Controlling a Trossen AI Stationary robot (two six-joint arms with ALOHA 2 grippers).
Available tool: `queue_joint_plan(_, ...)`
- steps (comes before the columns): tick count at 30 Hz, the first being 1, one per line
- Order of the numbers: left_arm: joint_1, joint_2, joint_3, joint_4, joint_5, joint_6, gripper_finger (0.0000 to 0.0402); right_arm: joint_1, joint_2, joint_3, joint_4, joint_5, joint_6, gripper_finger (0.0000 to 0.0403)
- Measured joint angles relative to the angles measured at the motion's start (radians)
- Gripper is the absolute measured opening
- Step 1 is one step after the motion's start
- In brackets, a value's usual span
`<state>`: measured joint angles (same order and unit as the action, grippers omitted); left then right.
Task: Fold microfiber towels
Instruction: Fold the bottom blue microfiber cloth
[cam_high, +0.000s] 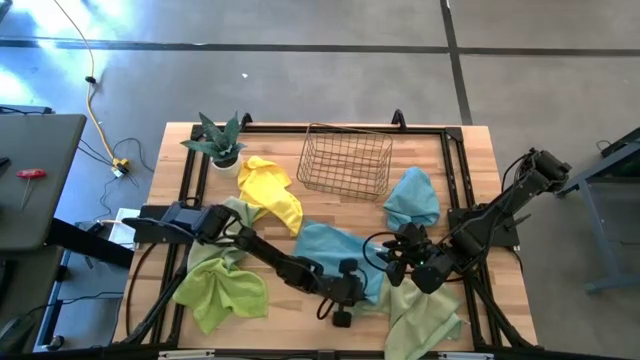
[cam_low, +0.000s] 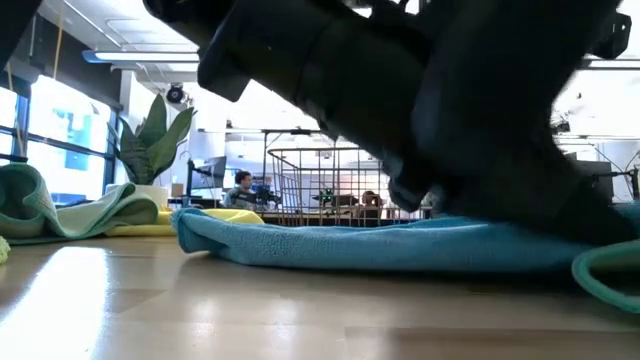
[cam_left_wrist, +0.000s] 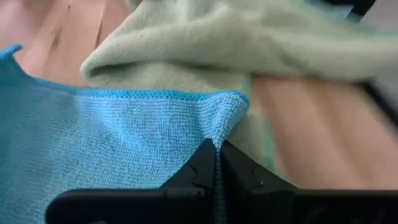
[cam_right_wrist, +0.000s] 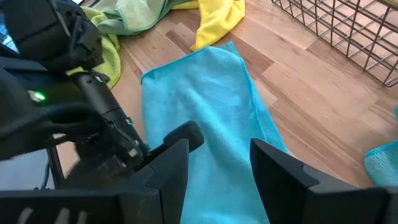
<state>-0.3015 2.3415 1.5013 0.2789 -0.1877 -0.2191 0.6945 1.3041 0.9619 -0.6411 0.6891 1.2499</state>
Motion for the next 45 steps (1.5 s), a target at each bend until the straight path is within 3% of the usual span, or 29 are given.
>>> queue_joint_plan(9, -0.002, -0.08, 0.001, -0.112, -0.051, -0.321, 0.0001, 0.0, 0.0, 0.0, -0.052, -0.017, 0.0, 0.0165)
queue_joint_plan(16, -0.015, -0.134, 0.001, -0.369, -0.161, -0.519, 0.0, 0.001, 0.0, 0.0, -0.095, -0.073, -0.001, 0.0165)
queue_joint_plan(23, -0.032, -0.183, 0.001, -0.543, -0.227, -0.637, 0.0, 0.003, 0.0, 0.0, -0.12, -0.103, -0.061, 0.0165)
queue_joint_plan(31, -0.063, -0.268, 0.0, -0.684, -0.314, -0.711, 0.0, 0.0, 0.034, -0.002, -0.119, -0.063, -0.08, 0.0165)
queue_joint_plan(35, -0.086, -0.306, 0.001, -0.815, -0.402, -0.783, 0.0, -0.001, 0.091, -0.002, -0.085, -0.05, -0.093, 0.0165)
queue_joint_plan(45, -0.153, -0.316, 0.0, -1.185, -0.489, -1.118, 0.0, -0.049, 0.239, -0.003, 0.141, -0.085, -0.233, 0.0165)
